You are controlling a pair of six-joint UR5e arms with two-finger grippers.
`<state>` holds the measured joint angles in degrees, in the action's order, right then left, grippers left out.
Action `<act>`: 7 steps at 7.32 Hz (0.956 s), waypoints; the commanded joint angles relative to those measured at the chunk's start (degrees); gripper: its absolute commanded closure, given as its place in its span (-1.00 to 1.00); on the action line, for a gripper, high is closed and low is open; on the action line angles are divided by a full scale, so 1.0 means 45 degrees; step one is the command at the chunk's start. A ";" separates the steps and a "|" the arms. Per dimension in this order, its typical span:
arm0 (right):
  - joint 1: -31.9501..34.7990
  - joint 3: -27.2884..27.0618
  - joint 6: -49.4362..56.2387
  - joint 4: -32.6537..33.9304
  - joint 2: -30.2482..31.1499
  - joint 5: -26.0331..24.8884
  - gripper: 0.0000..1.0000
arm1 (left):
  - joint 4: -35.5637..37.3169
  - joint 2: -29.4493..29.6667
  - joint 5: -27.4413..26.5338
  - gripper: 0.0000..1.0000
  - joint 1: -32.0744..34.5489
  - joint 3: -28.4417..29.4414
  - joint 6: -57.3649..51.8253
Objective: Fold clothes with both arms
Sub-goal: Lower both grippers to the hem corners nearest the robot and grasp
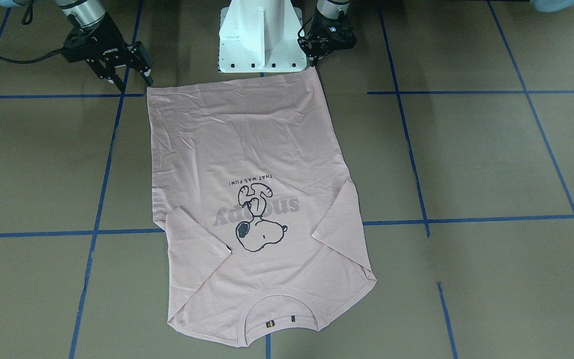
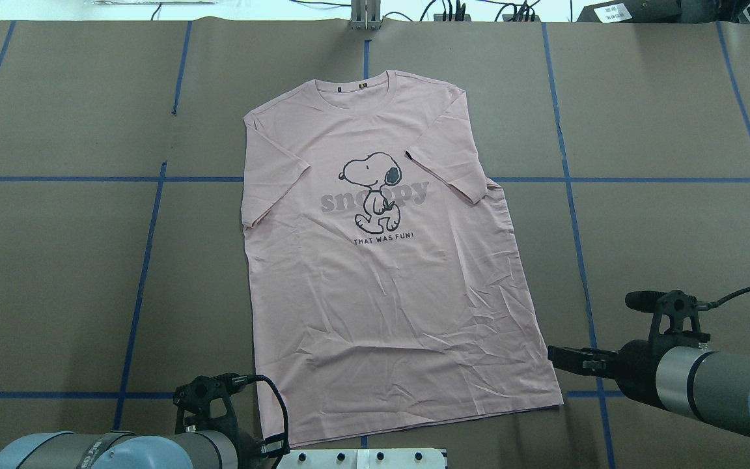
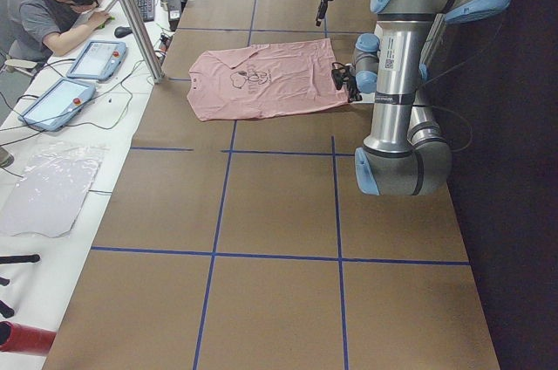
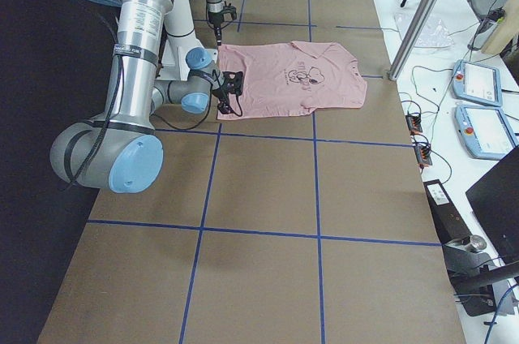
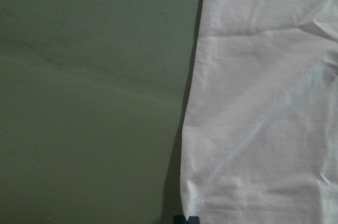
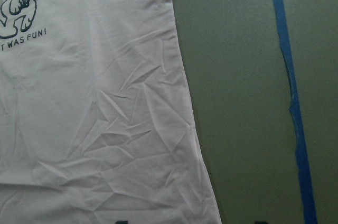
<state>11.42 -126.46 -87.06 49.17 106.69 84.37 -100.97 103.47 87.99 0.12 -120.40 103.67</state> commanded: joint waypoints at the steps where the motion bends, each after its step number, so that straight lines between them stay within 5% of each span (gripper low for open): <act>1: -0.0174 0.0035 -0.0338 0.0768 -0.0269 -0.0058 -0.40 | 0.0016 0.0015 -0.0062 1.00 0.0031 -0.0061 -0.0087; 3: -0.0291 0.0113 -0.0419 0.2054 -0.0816 -0.0311 -0.34 | 0.0016 0.0034 -0.0217 1.00 0.0071 -0.0060 -0.0087; 7: -0.1596 0.0815 -0.1236 0.2277 -0.0837 -0.1380 -0.11 | 0.0055 -0.0004 -0.0648 1.00 0.0032 0.0057 -0.0107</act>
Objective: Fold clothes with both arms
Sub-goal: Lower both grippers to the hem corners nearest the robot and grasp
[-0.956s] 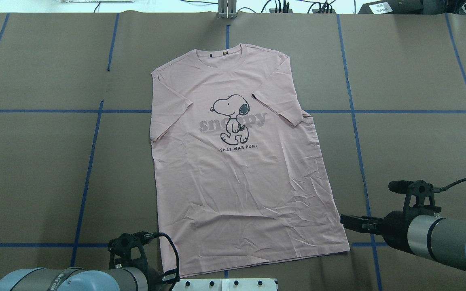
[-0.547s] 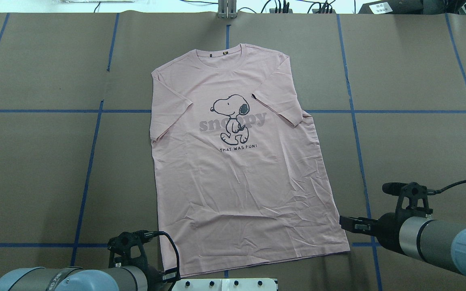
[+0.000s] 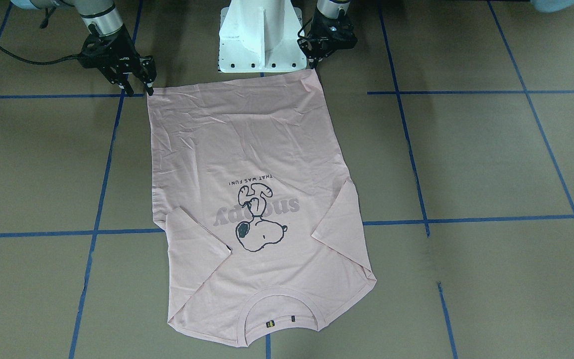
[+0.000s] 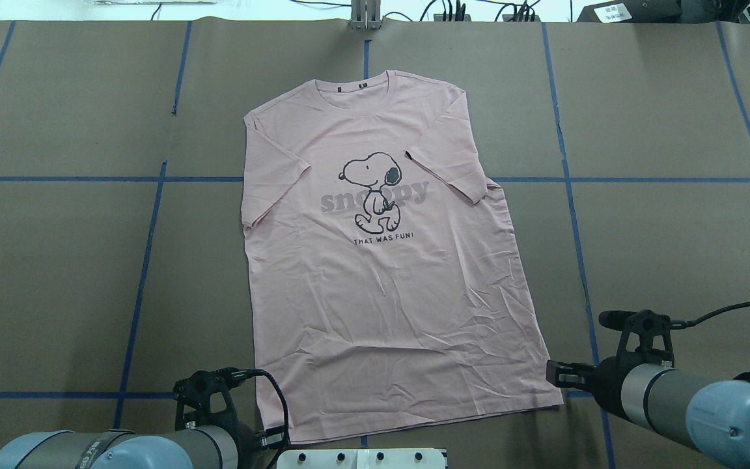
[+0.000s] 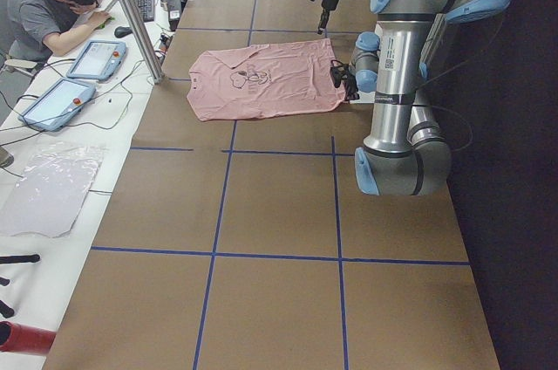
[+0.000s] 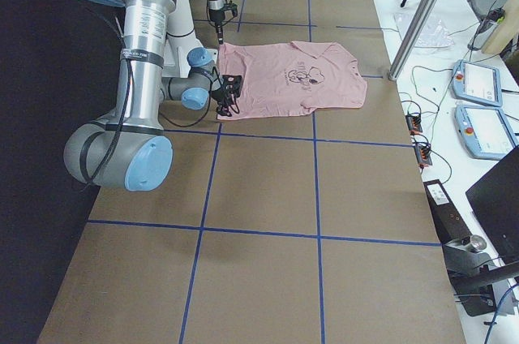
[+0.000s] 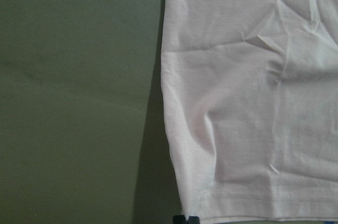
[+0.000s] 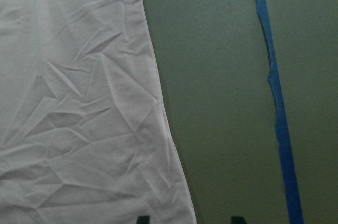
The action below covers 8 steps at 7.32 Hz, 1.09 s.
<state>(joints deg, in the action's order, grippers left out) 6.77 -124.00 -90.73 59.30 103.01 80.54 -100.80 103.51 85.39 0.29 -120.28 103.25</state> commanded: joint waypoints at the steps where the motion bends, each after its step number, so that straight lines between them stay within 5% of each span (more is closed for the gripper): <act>1: -0.0761 0.0289 -0.0442 0.0025 -0.0020 -0.0651 -0.06 | 0.0017 -0.0015 -0.0070 1.00 -0.0026 0.0030 -0.0015; 5: -0.1270 0.0309 -0.0793 0.0025 -0.0020 -0.0711 -0.03 | 0.0017 -0.0015 -0.0070 1.00 0.0032 0.0010 -0.0150; 8: -0.1407 0.0484 -0.0794 0.0025 -0.0059 -0.0926 0.24 | 0.0017 0.0005 -0.0070 1.00 0.0071 0.0010 -0.0191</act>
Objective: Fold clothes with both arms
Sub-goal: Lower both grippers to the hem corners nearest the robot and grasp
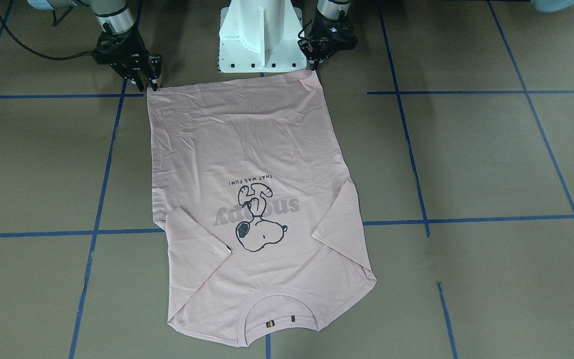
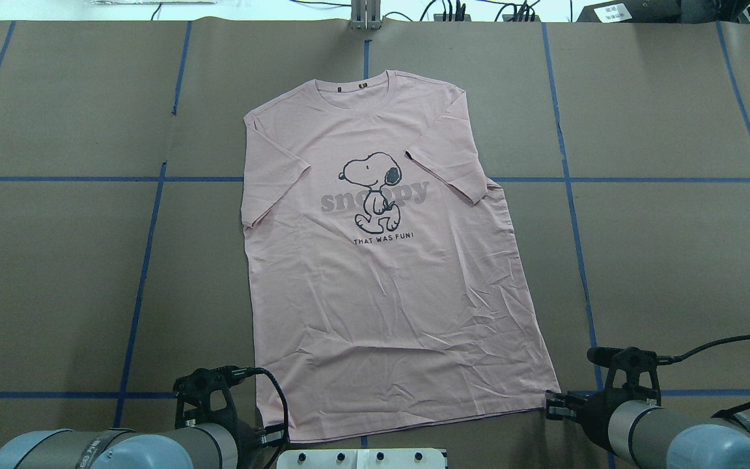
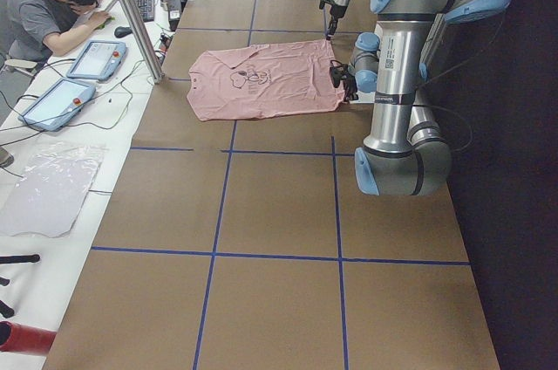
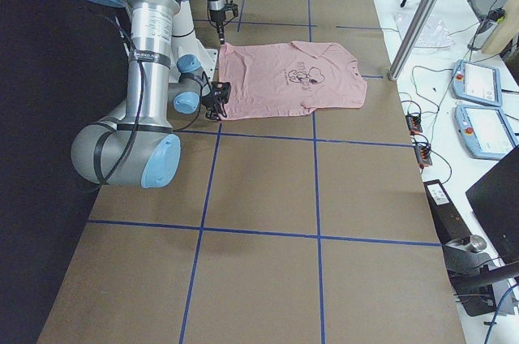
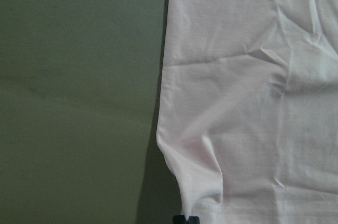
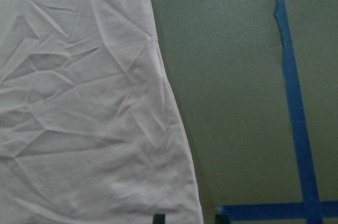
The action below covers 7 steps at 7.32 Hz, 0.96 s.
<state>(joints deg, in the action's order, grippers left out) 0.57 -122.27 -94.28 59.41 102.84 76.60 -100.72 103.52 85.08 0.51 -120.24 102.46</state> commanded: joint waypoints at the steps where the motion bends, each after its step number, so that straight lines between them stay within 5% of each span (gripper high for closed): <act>1: -0.0028 0.0177 -0.0007 0.0000 -0.0136 -0.0050 0.24 | 0.0000 0.0003 0.0000 1.00 0.0023 -0.0019 -0.0015; 3: -0.0048 0.0256 -0.0007 0.0000 -0.0157 -0.0050 0.34 | 0.0000 0.0003 0.0000 1.00 0.0062 -0.0039 -0.0034; 5: -0.0029 0.0237 -0.0219 -0.0020 -0.0157 -0.0147 1.00 | 0.0019 0.0003 0.0000 1.00 0.0082 -0.0039 -0.0073; 7: -0.0028 0.0198 -0.0202 0.0000 -0.0118 -0.0245 1.00 | 0.0019 0.0003 0.0000 1.00 0.0101 -0.0020 -0.0073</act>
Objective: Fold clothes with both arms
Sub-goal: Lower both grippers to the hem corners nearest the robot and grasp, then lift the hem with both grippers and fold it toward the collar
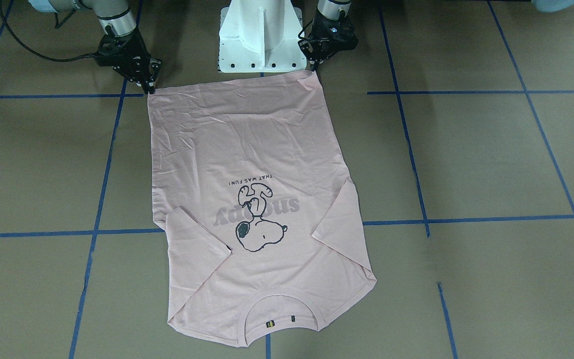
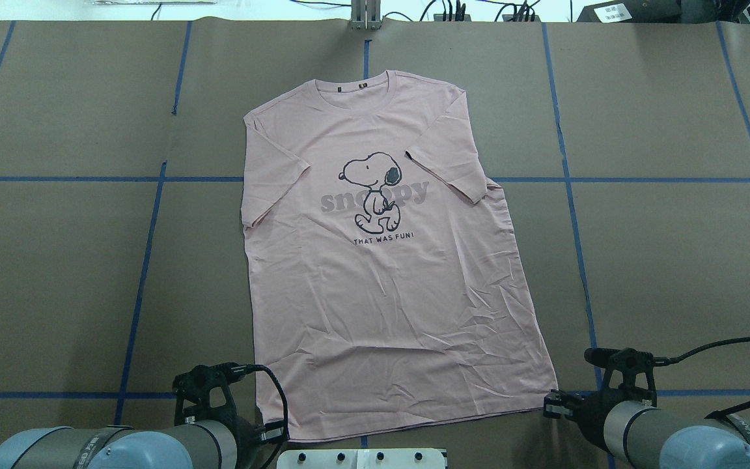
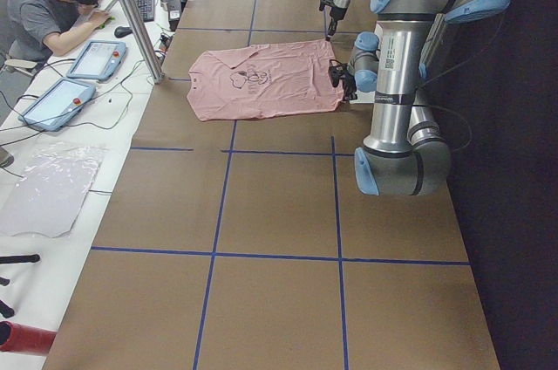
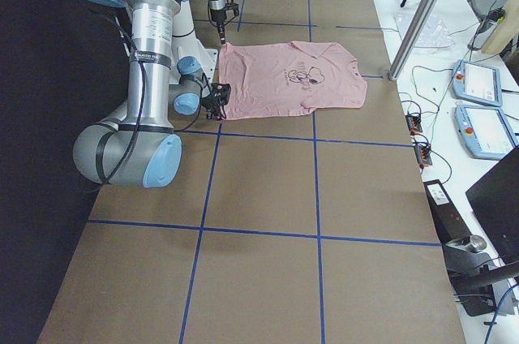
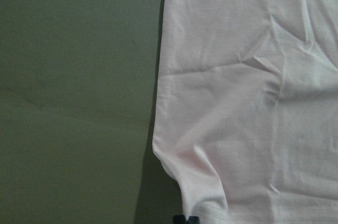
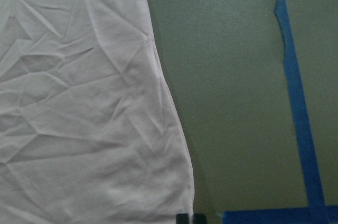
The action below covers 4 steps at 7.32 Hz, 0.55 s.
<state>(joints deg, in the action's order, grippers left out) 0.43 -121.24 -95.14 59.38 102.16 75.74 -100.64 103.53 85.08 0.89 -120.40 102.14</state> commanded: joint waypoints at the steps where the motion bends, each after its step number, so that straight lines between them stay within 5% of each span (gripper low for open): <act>1: 0.0003 -0.0108 0.0028 0.0007 0.0031 -0.0035 1.00 | 0.0001 0.0000 0.0000 1.00 0.0036 -0.0003 -0.0021; 4: 0.0643 -0.2830 0.0378 0.2258 0.0051 0.0973 1.00 | 0.1886 0.0039 0.0369 1.00 0.0891 -0.2063 -0.2185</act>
<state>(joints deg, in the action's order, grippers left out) 1.38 -127.66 -94.28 63.47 102.43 77.07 -96.87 103.65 85.82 3.05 -124.78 96.02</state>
